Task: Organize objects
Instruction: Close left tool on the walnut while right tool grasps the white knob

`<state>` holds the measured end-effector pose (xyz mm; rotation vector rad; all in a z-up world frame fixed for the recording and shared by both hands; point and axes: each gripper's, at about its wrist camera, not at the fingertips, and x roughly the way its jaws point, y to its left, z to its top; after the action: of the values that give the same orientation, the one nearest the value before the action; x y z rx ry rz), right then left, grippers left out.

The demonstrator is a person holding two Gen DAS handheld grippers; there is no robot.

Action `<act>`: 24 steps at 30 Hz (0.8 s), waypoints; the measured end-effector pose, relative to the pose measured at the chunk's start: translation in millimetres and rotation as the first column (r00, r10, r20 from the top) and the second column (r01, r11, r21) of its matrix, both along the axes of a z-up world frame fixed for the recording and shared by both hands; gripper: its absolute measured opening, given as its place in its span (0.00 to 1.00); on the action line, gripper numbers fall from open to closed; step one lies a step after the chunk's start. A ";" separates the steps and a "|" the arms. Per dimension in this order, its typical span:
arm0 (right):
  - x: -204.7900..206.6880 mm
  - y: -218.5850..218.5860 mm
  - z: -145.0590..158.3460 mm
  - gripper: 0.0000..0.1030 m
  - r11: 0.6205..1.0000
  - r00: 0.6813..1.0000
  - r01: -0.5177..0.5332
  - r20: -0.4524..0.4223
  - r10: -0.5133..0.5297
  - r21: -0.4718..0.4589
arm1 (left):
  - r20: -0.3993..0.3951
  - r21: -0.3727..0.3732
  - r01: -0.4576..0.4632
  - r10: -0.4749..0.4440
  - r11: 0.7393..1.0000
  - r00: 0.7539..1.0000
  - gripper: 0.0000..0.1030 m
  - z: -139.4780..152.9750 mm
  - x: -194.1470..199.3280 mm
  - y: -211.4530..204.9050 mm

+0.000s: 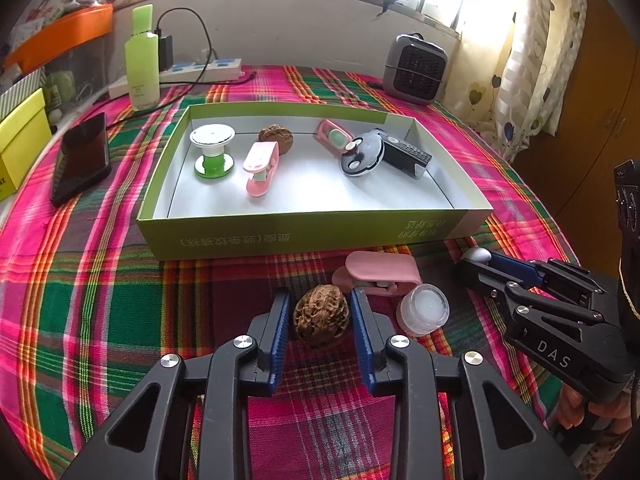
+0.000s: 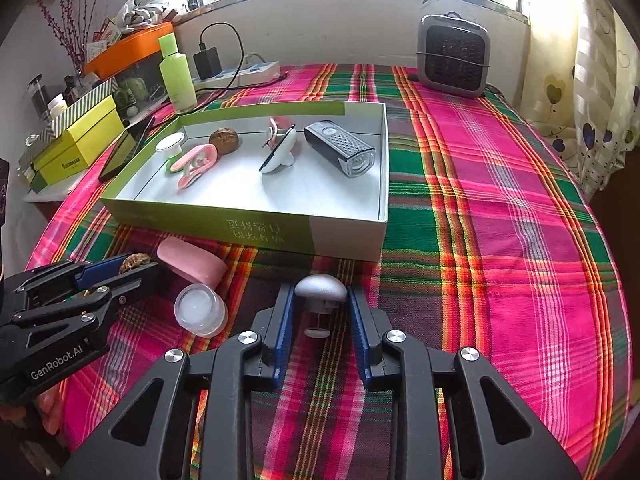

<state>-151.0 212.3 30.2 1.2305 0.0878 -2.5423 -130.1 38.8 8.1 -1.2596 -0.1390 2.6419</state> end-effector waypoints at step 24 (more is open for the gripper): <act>7.1 -5.2 7.5 0.27 0.999 0.999 -0.029 -0.015 0.029 -0.035 | -0.013 -0.003 -0.005 0.005 1.000 1.000 0.27 4.5 4.9 -1.1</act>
<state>-144.0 207.0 37.7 1.1888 0.0629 -2.5175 -125.2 37.7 12.6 -1.2438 -0.1365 2.6548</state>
